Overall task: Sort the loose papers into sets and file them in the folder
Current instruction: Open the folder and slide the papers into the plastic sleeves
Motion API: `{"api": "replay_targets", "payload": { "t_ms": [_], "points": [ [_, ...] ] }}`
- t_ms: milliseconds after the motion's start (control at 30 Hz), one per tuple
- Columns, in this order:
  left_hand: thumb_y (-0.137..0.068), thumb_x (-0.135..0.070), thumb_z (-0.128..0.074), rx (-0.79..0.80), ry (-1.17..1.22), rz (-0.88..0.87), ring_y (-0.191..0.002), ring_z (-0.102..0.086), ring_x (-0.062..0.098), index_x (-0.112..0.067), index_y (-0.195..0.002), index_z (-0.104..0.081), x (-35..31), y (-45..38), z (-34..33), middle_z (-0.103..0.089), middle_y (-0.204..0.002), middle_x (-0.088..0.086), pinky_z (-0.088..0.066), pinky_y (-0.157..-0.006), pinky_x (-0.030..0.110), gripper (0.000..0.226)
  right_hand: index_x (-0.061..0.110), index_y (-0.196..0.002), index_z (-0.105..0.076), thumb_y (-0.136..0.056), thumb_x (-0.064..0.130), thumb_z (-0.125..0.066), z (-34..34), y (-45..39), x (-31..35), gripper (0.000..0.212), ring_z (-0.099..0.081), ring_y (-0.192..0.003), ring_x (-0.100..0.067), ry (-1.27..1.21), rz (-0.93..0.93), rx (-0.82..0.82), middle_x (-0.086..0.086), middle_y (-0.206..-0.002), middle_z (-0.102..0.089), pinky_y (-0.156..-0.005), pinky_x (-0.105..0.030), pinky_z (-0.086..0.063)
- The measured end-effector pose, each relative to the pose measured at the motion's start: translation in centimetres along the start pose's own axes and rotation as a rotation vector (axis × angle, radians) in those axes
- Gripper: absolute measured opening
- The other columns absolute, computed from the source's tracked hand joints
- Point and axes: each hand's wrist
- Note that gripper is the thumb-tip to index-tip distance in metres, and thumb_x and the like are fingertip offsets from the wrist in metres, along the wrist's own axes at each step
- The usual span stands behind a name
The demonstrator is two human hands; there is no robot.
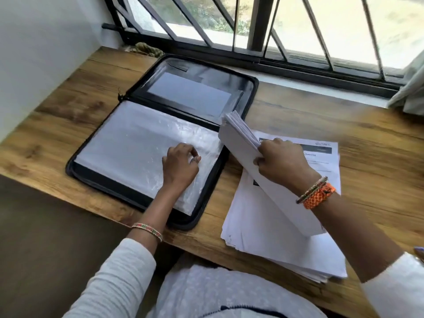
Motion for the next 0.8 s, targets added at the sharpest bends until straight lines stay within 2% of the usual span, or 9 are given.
{"api": "replay_targets", "payload": {
  "t_ms": [100, 233, 333, 400, 500, 567, 667, 733, 800],
  "points": [
    [-0.090, -0.016, -0.054, 0.036, -0.033, 0.008, -0.080, -0.053, 0.025, -0.013, -0.084, -0.054, -1.2, -0.6, 1.0, -0.060, -0.088, 0.003, -0.038, -0.065, 0.031, 0.006, 0.008, -0.093, -0.059, -0.091, 0.029, -0.053, -0.5, 0.3, -0.3, 0.022, -0.058, -0.091, -0.035, -0.061, -0.020, -0.024, -0.012, -0.098, -0.060, -0.063, -0.031, -0.034],
    [-0.091, -0.005, -0.042, 0.096, -0.233, -0.144, -0.073, -0.052, 0.036, -0.009, -0.091, -0.039, -2.3, -2.5, 2.0, -0.056, -0.086, 0.014, -0.033, -0.060, 0.035, 0.005, 0.007, -0.093, -0.062, -0.091, 0.025, -0.050, -1.3, 1.1, -0.7, 0.022, -0.058, -0.089, -0.037, -0.157, -0.023, -0.053, -0.014, -0.095, -0.060, -0.064, -0.033, -0.038],
    [-0.089, -0.002, -0.038, 0.178, -0.430, -0.247, -0.074, -0.054, 0.039, -0.004, -0.116, -0.037, -2.0, -3.1, 1.5, -0.059, -0.097, 0.019, -0.033, -0.060, 0.035, 0.027, 0.008, -0.095, -0.061, -0.093, 0.026, -0.049, -1.6, 1.6, -0.9, 0.022, -0.059, -0.087, -0.037, -0.176, -0.029, -0.057, -0.014, -0.094, -0.061, -0.067, -0.036, -0.043],
    [-0.100, -0.023, -0.037, 0.225, -0.595, -0.351, -0.082, -0.061, 0.040, -0.005, -0.130, -0.032, -1.6, -3.0, 1.0, -0.063, -0.102, 0.017, -0.034, -0.061, 0.035, 0.036, 0.009, -0.093, -0.060, -0.093, 0.026, -0.049, -1.8, 1.7, -0.9, 0.020, -0.059, -0.085, -0.036, -0.192, -0.026, -0.068, -0.014, -0.093, -0.062, -0.067, -0.036, -0.043],
    [-0.094, -0.058, -0.035, 0.277, -0.736, -0.448, -0.086, -0.066, 0.037, -0.009, -0.133, -0.035, -1.1, -2.9, 0.6, -0.067, -0.100, 0.014, -0.035, -0.059, 0.033, 0.063, 0.009, -0.089, -0.059, -0.093, 0.025, -0.050, -2.0, 1.8, -1.1, 0.018, -0.058, -0.085, -0.035, -0.216, -0.030, -0.079, -0.013, -0.092, -0.061, -0.064, -0.033, -0.037],
    [-0.096, -0.051, -0.040, 0.272, -0.699, -0.475, -0.087, -0.064, 0.037, -0.011, -0.123, -0.041, -1.0, -3.2, 0.5, -0.066, -0.100, 0.012, -0.035, -0.058, 0.032, 0.048, 0.010, -0.089, -0.059, -0.093, 0.025, -0.049, -2.1, 1.7, -1.1, 0.019, -0.058, -0.086, -0.034, -0.212, -0.036, -0.085, -0.012, -0.092, -0.061, -0.064, -0.032, -0.035],
    [-0.092, -0.020, -0.045, 0.257, -0.484, -0.434, -0.081, -0.059, 0.039, -0.013, -0.090, -0.040, -1.2, -3.6, 0.8, -0.060, -0.088, 0.013, -0.044, -0.060, 0.037, 0.009, 0.010, -0.092, -0.060, -0.094, 0.025, -0.048, -2.2, 1.6, -1.2, 0.020, -0.058, -0.086, -0.033, -0.206, -0.049, -0.084, -0.012, -0.092, -0.061, -0.064, -0.031, -0.034],
    [-0.088, -0.012, -0.047, 0.231, -0.427, -0.424, -0.080, -0.057, 0.036, -0.010, -0.089, -0.042, -1.4, -3.7, 1.1, -0.056, -0.087, 0.011, -0.043, -0.059, 0.037, 0.006, 0.009, -0.092, -0.060, -0.093, 0.025, -0.048, -2.2, 1.6, -1.2, 0.020, -0.058, -0.086, -0.033, -0.213, -0.053, -0.077, -0.012, -0.093, -0.061, -0.064, -0.031, -0.035],
    [-0.085, -0.008, -0.051, 0.224, -0.452, -0.433, -0.089, -0.054, 0.031, -0.010, -0.105, -0.046, -2.1, -3.6, 1.2, -0.052, -0.098, 0.010, -0.037, -0.059, 0.034, 0.021, 0.010, -0.092, -0.060, -0.093, 0.025, -0.049, -2.0, 1.6, -1.3, 0.019, -0.058, -0.086, -0.033, -0.228, -0.058, -0.064, -0.012, -0.093, -0.061, -0.065, -0.031, -0.036]
  ]
}}
Point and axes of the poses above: each hand's wrist, its own y-axis away from the middle knuckle, its own z-axis out of the back of the hand, x = y × z
